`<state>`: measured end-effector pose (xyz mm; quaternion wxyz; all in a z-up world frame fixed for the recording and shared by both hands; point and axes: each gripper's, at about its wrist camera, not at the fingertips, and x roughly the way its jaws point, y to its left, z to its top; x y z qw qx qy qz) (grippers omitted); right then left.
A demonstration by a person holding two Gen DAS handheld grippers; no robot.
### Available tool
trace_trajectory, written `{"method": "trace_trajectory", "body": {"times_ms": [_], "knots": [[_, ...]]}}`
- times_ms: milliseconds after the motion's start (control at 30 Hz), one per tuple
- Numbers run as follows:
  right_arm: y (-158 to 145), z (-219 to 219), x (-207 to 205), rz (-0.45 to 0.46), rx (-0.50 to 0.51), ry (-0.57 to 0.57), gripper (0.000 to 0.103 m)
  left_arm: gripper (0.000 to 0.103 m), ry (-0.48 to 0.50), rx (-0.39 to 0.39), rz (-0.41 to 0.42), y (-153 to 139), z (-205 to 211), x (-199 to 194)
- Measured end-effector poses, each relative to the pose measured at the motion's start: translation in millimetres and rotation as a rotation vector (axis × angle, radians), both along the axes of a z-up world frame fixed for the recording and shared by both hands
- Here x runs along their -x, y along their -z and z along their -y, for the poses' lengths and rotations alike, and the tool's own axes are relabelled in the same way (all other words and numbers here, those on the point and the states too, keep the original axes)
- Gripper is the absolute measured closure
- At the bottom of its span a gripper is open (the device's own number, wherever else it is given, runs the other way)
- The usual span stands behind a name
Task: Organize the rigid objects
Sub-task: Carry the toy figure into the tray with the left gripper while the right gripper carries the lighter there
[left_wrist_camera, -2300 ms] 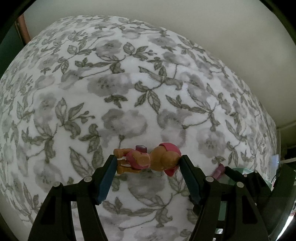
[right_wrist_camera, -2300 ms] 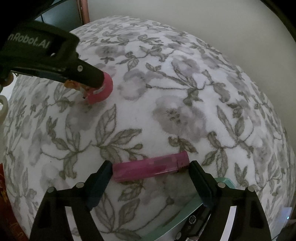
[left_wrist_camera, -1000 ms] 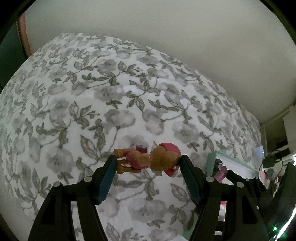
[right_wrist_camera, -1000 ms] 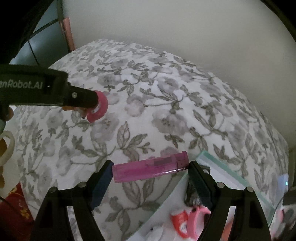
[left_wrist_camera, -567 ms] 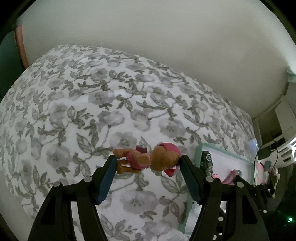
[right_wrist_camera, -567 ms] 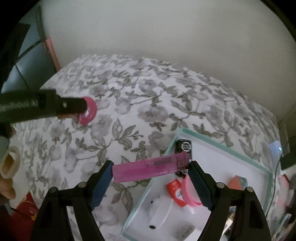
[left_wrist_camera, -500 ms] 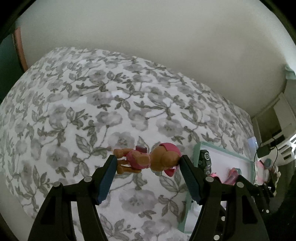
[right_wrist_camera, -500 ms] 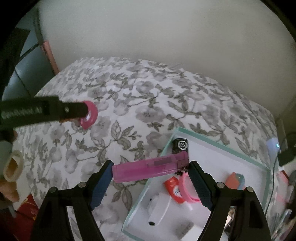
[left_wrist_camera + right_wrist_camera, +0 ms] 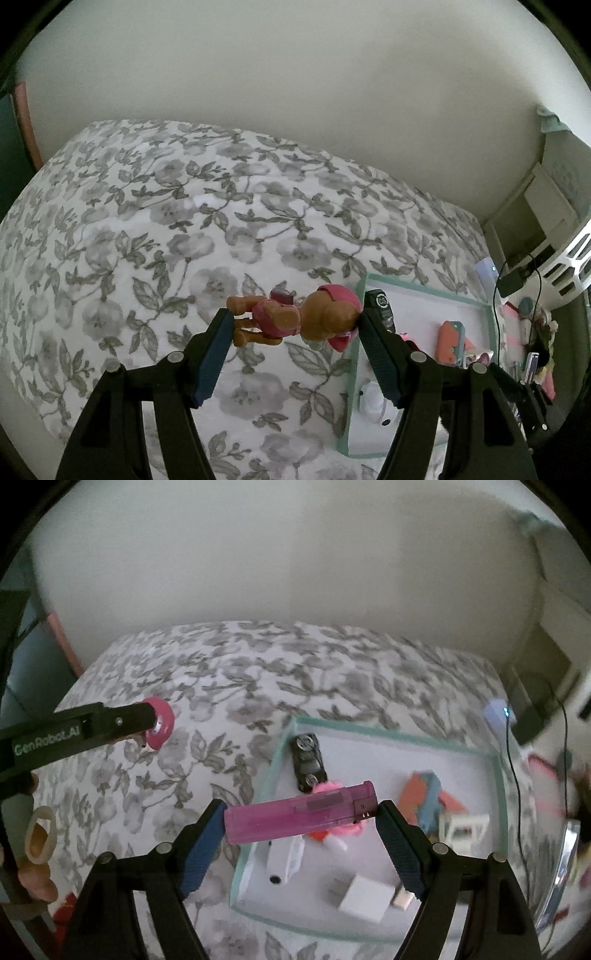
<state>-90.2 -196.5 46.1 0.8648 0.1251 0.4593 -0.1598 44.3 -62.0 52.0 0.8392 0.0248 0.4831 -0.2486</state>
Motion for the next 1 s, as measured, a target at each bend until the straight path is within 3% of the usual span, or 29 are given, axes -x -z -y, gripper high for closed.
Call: {"method": "trace_trajectory", "body": {"times_ms": [467, 1000], "knots": [[42.0, 64.6, 23.2, -0.12, -0.127, 0.198, 0.019, 0.032, 0.142, -0.053, 0.002, 13.7, 48.6, 32.4], [55.8, 107.3, 51.8, -0.172, -0.14, 0.338, 0.019, 0.032, 0.27, -0.118, -0.001, 37.3, 101.2, 68.5]]}}
